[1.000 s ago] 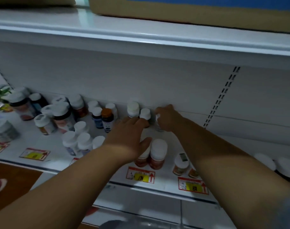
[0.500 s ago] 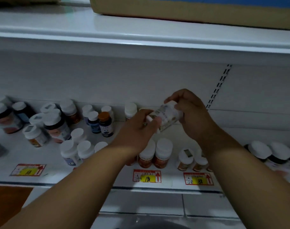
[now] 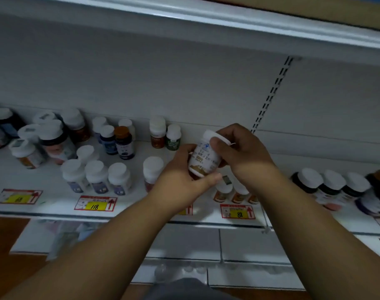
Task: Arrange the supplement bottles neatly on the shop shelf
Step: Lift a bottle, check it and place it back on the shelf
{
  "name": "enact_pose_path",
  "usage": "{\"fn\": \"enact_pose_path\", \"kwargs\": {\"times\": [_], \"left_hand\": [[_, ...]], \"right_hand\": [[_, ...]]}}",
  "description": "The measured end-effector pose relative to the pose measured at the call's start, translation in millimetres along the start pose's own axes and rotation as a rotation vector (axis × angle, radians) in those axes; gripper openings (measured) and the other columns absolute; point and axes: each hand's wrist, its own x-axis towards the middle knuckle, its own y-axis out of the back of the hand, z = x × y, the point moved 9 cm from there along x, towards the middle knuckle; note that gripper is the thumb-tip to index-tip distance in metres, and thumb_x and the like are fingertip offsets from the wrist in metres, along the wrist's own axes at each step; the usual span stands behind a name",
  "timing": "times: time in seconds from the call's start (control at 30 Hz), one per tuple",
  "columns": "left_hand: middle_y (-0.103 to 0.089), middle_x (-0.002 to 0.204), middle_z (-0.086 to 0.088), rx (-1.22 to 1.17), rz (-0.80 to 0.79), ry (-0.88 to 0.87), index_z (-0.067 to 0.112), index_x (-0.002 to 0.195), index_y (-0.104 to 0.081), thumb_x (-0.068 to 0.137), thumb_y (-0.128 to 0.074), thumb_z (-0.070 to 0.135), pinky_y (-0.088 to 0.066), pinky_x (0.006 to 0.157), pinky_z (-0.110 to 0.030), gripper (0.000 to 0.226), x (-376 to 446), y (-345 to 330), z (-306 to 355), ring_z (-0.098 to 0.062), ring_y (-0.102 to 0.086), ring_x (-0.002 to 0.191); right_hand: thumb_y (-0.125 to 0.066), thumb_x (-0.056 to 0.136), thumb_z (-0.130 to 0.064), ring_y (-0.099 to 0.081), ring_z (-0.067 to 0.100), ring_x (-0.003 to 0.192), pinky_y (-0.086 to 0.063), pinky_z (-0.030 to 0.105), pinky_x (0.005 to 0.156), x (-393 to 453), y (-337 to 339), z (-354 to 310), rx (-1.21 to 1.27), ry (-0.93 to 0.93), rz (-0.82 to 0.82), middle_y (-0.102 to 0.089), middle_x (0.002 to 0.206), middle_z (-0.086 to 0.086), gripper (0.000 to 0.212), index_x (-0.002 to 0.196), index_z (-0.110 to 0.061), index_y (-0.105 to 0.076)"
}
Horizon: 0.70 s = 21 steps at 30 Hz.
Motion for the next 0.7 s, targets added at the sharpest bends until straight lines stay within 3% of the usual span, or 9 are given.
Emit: {"fn": "enact_pose_path", "kwargs": {"times": [0.1, 0.23, 0.37, 0.47, 0.53, 0.6, 0.7], "left_hand": [[-0.062, 0.096, 0.023, 0.103, 0.108, 0.026, 0.035, 0.123, -0.044, 0.069, -0.078, 0.051, -0.046, 0.062, -0.007, 0.065, -28, 18, -2, 0.013, -0.059, 0.085], [-0.063, 0.094, 0.027, 0.168, 0.271, 0.067, 0.043, 0.114, -0.045, 0.064, -0.074, 0.058, -0.048, 0.060, -0.012, 0.060, -77, 54, -5, 0.008, -0.062, 0.080], [-0.063, 0.096, 0.025, 0.184, 0.398, 0.093, 0.041, 0.118, -0.045, 0.068, -0.077, 0.051, -0.053, 0.063, -0.020, 0.059, -131, 102, -11, 0.005, -0.063, 0.081], [-0.063, 0.095, 0.025, 0.189, 0.460, 0.132, 0.040, 0.120, -0.044, 0.070, -0.079, 0.046, -0.051, 0.062, -0.014, 0.061, -168, 147, -25, 0.006, -0.063, 0.082], [-0.064, 0.095, 0.023, 0.195, 0.492, 0.150, 0.039, 0.121, -0.044, 0.071, -0.079, 0.045, -0.049, 0.062, -0.012, 0.061, -186, 181, -36, 0.006, -0.062, 0.082], [-0.064, 0.097, 0.021, 0.217, 0.510, 0.169, 0.041, 0.122, -0.043, 0.071, -0.078, 0.046, -0.052, 0.065, -0.018, 0.062, -204, 218, -49, 0.006, -0.062, 0.082], [-0.063, 0.097, 0.024, 0.243, 0.529, 0.197, 0.044, 0.120, -0.041, 0.070, -0.076, 0.050, -0.053, 0.065, -0.018, 0.062, -234, 279, -69, 0.007, -0.062, 0.082]], "right_hand": [[-0.068, 0.079, -0.044, -0.069, 0.007, 0.075, -0.059, 0.032, 0.064, -17, -20, -8, 0.042, 0.038, -0.036, -0.070, 0.087, -0.012, 0.012, 0.087, -0.035, -0.064], [-0.070, 0.084, -0.036, -0.068, 0.004, 0.066, -0.051, 0.020, 0.046, -46, -63, -36, 0.198, 0.137, -0.204, -0.070, 0.084, -0.007, 0.012, 0.095, -0.034, -0.065], [-0.070, 0.086, -0.030, -0.068, 0.011, 0.074, -0.054, 0.029, 0.055, -72, -123, -69, 0.273, 0.211, -0.362, -0.070, 0.088, -0.007, 0.013, 0.098, -0.030, -0.065], [-0.071, 0.085, -0.026, -0.067, 0.004, 0.074, -0.055, 0.024, 0.061, -86, -177, -97, 0.276, 0.252, -0.448, -0.069, 0.086, -0.013, 0.013, 0.096, -0.029, -0.065], [-0.072, 0.083, -0.029, -0.068, 0.006, 0.080, -0.058, 0.030, 0.068, -92, -216, -115, 0.258, 0.268, -0.480, -0.070, 0.090, -0.013, 0.014, 0.096, -0.030, -0.065], [-0.071, 0.079, -0.034, -0.068, 0.008, 0.080, -0.057, 0.030, 0.067, -98, -258, -132, 0.256, 0.277, -0.506, -0.070, 0.090, -0.011, 0.016, 0.094, -0.032, -0.065], [-0.071, 0.079, -0.036, -0.068, 0.003, 0.078, -0.054, 0.020, 0.060, -111, -323, -156, 0.257, 0.277, -0.544, -0.070, 0.088, -0.012, 0.018, 0.096, -0.034, -0.065]]}}
